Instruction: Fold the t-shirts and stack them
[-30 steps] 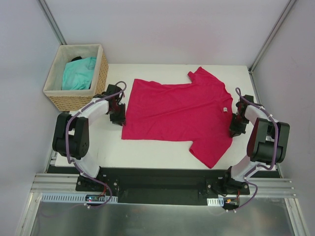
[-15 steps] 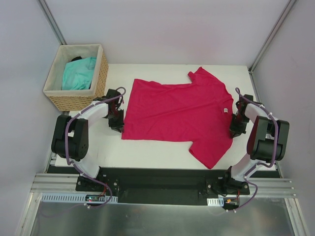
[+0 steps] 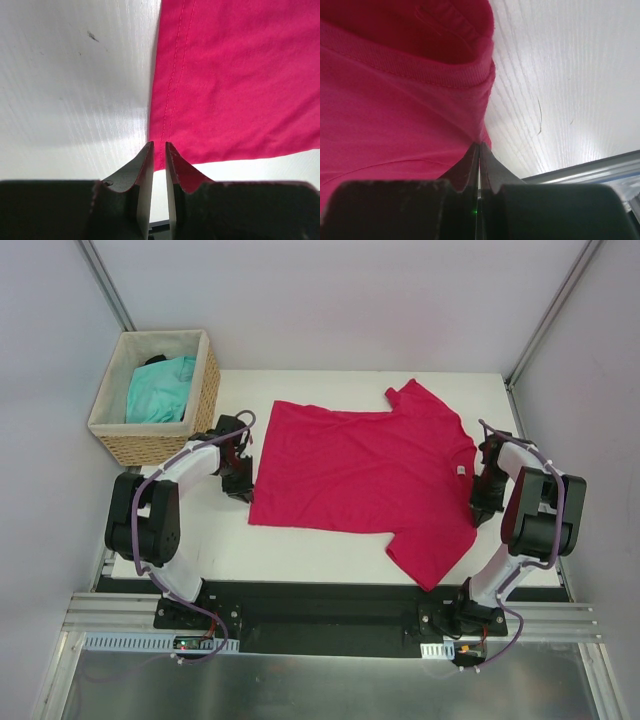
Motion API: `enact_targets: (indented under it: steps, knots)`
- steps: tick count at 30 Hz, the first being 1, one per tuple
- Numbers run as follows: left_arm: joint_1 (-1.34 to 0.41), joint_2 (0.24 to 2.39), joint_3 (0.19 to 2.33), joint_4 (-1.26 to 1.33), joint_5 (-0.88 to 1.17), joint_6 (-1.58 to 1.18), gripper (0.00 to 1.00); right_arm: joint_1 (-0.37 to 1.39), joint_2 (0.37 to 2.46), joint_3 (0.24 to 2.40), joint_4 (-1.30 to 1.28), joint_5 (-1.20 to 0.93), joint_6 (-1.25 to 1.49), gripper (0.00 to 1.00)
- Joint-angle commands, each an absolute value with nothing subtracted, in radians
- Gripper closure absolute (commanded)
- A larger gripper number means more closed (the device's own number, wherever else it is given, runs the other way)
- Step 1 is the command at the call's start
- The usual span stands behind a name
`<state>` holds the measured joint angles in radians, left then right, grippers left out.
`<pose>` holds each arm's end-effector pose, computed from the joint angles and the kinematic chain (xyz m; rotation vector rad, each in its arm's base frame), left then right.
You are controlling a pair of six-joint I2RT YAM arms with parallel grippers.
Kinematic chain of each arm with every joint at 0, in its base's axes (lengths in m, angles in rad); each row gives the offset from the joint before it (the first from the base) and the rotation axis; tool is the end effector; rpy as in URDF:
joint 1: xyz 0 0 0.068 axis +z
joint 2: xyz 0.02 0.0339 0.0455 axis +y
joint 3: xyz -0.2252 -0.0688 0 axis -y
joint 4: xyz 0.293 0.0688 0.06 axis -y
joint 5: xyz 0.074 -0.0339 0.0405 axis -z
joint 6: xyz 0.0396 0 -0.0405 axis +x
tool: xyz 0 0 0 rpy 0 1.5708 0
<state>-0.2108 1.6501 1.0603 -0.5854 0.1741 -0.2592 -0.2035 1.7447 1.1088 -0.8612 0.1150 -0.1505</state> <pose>0.3489 -0.0817 0.1206 -0.0186 2.7749 -0.3650 0.3308 -0.0729 0.0965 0.0882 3.0820 -0.1947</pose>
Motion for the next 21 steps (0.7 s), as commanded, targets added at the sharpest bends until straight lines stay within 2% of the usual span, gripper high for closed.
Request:
enact_targets:
  steps: [1,5,6,7,9,12,16,21]
  knots:
    - [-0.219,1.666,1.109,-0.609,0.186,-0.267,0.84,-0.209,1.766,1.143,-0.985,0.182,-0.144,0.98]
    - [-0.219,1.669,1.123,-0.612,0.187,-0.265,0.81,-0.207,1.766,1.132,-0.992,0.196,-0.135,0.98]
    - [-0.219,1.67,1.126,-0.611,0.186,-0.265,0.77,-0.207,1.767,1.134,-0.997,0.196,-0.132,0.96]
    - [-0.219,1.671,1.13,-0.611,0.186,-0.264,0.74,-0.206,1.769,1.135,-1.003,0.198,-0.129,0.83]
    - [-0.219,1.67,1.135,-0.611,0.184,-0.259,0.71,-0.199,1.734,1.138,-1.002,0.235,-0.104,0.72]
    - [-0.219,1.677,1.161,-0.609,0.178,-0.241,0.69,-0.196,1.617,1.175,-0.979,0.256,-0.081,0.65]
    - [-0.219,1.7,1.308,-0.611,0.21,-0.201,0.75,-0.195,1.531,1.314,-0.977,0.226,-0.078,0.63]
    - [-0.218,1.811,1.535,-0.612,0.311,-0.167,0.75,-0.195,1.477,1.371,-0.911,0.126,-0.078,0.61]
